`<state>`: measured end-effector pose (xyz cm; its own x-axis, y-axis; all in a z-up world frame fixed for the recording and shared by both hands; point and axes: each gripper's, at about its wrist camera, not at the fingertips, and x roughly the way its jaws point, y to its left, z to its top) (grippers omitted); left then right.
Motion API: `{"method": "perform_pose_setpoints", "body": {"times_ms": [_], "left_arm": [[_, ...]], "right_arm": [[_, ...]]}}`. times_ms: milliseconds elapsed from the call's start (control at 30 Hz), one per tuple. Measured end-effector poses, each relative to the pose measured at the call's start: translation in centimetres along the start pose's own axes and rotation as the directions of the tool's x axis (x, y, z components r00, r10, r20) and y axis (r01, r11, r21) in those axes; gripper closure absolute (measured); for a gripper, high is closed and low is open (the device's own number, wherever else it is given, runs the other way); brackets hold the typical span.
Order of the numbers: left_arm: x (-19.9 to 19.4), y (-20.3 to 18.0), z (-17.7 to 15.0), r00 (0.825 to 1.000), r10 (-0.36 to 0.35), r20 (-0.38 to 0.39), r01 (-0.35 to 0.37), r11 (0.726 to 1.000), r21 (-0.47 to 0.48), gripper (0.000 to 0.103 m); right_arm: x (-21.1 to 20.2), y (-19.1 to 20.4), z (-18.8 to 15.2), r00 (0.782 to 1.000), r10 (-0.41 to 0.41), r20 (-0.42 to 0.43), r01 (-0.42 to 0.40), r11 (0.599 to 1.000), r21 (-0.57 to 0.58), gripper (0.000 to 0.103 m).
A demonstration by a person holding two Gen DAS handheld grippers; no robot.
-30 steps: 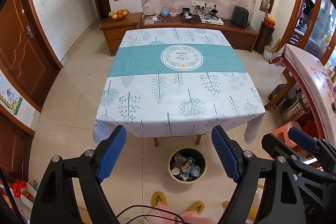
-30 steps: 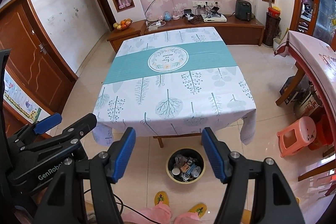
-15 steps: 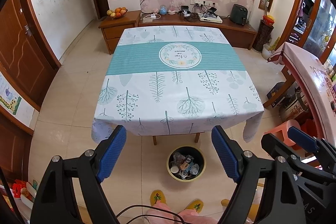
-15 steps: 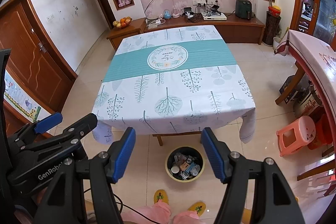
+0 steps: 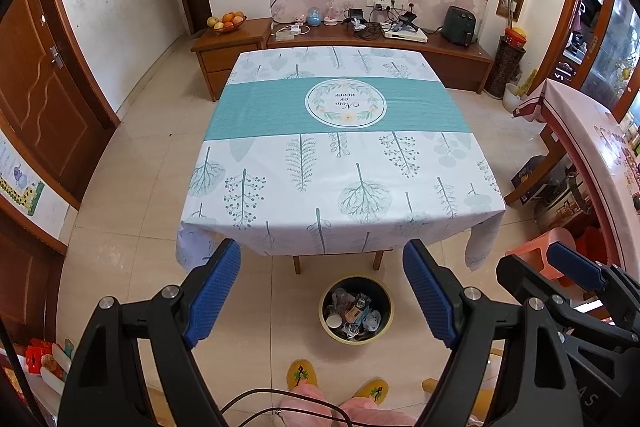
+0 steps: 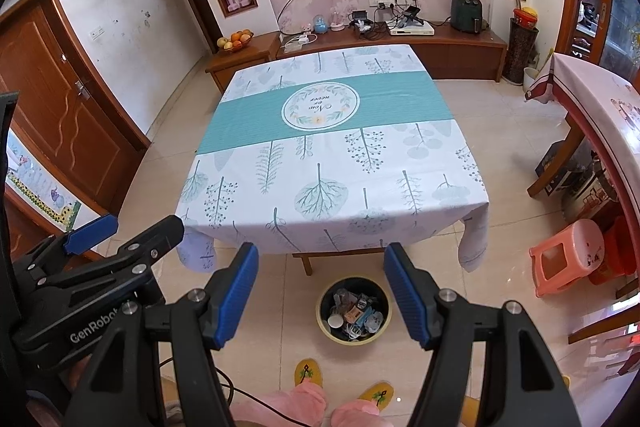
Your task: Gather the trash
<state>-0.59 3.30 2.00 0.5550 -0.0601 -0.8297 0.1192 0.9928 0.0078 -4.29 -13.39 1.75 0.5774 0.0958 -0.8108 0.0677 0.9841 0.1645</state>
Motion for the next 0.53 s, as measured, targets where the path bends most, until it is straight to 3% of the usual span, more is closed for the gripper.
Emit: {"method": "perform_pose_setpoints", "body": {"times_ms": [533], "left_arm": [[-0.18,-0.19,-0.94,1.000,0.015,-0.016,-0.015,1.000,-0.005,0.021]], "right_arm": [[0.35,-0.51,-0.27,1.000,0.018,-0.012,-0.018,1.000,-0.004,0.037]]}}
